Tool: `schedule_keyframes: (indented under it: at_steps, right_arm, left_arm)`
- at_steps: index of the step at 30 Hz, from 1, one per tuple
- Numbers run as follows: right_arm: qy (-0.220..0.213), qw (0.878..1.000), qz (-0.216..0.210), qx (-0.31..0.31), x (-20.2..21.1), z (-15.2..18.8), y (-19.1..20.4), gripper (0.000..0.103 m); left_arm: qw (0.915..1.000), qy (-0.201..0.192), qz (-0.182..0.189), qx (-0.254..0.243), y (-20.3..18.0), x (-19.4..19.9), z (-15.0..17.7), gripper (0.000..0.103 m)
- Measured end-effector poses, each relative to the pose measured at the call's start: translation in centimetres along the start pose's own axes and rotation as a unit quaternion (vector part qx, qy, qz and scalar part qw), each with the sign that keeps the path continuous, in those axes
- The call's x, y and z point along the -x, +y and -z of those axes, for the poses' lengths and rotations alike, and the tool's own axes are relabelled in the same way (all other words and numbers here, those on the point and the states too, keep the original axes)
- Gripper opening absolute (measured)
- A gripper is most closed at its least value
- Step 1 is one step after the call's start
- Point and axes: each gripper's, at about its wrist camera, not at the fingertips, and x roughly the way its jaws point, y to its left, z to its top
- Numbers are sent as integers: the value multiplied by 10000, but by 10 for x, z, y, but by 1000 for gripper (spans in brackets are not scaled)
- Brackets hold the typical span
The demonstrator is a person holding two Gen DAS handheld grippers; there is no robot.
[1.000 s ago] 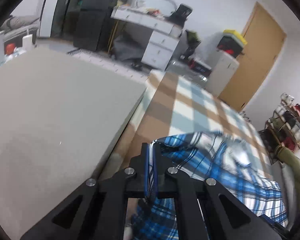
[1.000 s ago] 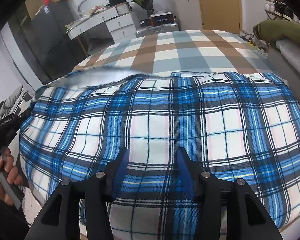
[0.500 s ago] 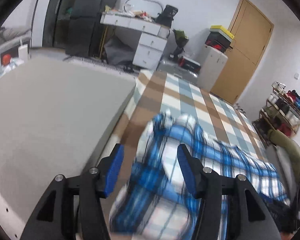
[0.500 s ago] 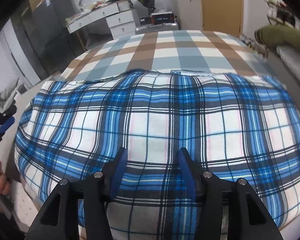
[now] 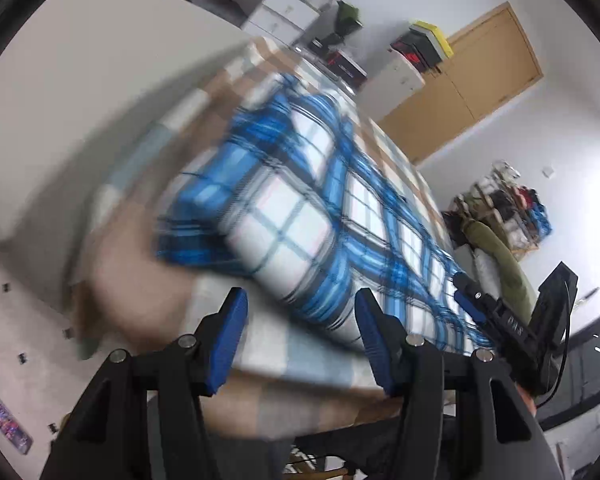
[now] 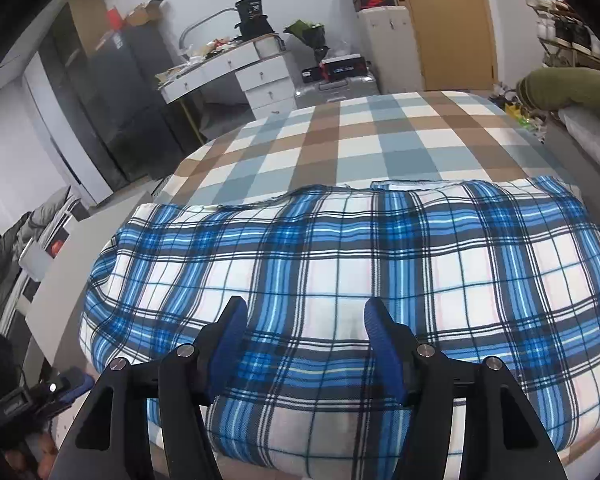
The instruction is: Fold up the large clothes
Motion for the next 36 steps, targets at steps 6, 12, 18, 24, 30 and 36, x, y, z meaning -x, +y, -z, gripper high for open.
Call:
schedule_keyframes:
  at_steps: [6, 12, 18, 24, 30, 36]
  right_arm:
    - [101, 9992, -145, 362, -3, 6, 15, 72]
    - [218, 9936, -358, 1050, -5, 21, 41, 77]
    - [212, 9799, -840, 1799, -9, 37, 81, 85]
    - [292, 9688, 263, 2447, -50, 43, 109, 82]
    - [175, 9746, 135, 2228, -50, 34, 102, 20]
    - [135, 9815, -82, 1909, -43, 32, 96, 13]
  left_arm:
    - [9972, -261, 96, 696, -1, -29, -19, 39]
    - [9949, -874, -22, 500, -22, -11, -23, 3]
    - [9946, -1028, 26, 155, -41, -3, -28, 3]
    - [9957, -890, 183, 173, -30, -6, -30, 3]
    - [9983, -357, 385, 242, -25, -7, -24, 49]
    - [9936, 467, 934, 435, -20, -25, 4, 63]
